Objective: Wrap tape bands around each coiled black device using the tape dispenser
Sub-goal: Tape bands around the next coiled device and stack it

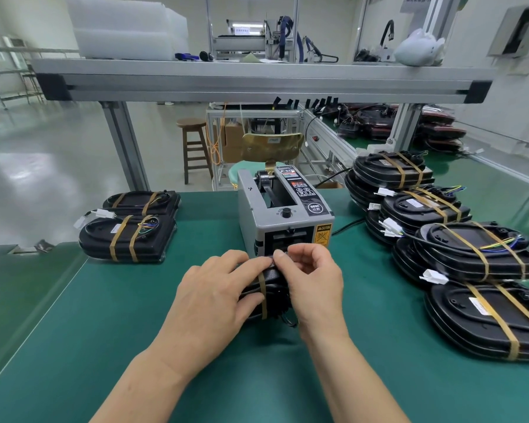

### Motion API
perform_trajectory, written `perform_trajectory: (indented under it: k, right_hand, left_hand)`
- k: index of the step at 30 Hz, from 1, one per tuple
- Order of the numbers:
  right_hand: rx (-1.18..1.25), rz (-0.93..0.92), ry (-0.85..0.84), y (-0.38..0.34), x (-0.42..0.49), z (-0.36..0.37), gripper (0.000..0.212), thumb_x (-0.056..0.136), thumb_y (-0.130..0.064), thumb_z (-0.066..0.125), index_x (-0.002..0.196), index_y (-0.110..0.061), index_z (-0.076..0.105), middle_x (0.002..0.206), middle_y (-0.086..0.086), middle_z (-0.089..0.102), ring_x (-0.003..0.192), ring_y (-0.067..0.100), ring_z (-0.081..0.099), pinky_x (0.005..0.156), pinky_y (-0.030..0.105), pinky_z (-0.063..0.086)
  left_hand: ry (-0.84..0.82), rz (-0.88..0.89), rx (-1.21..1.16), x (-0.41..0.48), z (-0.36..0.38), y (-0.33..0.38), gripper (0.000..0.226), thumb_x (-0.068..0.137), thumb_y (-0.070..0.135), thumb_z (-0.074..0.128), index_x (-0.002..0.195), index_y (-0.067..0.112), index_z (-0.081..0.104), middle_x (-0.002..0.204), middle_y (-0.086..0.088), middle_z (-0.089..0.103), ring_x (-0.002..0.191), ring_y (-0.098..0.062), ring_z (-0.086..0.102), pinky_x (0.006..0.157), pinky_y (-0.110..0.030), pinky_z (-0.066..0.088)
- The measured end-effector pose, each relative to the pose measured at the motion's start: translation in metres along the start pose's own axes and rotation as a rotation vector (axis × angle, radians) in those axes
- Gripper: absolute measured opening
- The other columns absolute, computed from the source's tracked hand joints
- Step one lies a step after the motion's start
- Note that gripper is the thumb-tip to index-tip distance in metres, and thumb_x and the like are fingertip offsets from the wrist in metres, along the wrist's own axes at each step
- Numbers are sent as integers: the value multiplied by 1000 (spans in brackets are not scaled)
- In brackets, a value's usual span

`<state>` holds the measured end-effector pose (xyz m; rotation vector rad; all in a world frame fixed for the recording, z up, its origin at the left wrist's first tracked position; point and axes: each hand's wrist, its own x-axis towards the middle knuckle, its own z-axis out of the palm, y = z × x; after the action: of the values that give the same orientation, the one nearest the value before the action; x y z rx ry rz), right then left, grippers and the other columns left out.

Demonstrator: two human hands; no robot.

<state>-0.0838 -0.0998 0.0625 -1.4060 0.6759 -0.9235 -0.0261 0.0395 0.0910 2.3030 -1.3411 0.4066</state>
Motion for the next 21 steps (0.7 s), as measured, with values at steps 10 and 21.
perform_trajectory:
  k: [10, 21]
  right_hand:
    - [14, -43, -95, 6, 9, -2, 14, 80, -35, 79, 80, -23, 71, 76, -9, 72, 70, 5, 63, 71, 27, 52]
    - [-86, 32, -478, 31, 4, -31, 59, 68, -56, 75, 121, -34, 62, 120, -10, 68, 118, 11, 61, 100, 29, 48]
  left_hand:
    - [-6, -31, 8, 1, -1, -3, 53, 81, 35, 76, 130, 30, 59, 116, 10, 61, 98, -19, 61, 76, -38, 49]
    - [-1, -93, -1, 0, 3, -19, 66, 76, 35, 80, 137, 33, 55, 121, 4, 56, 102, -22, 56, 95, -38, 40]
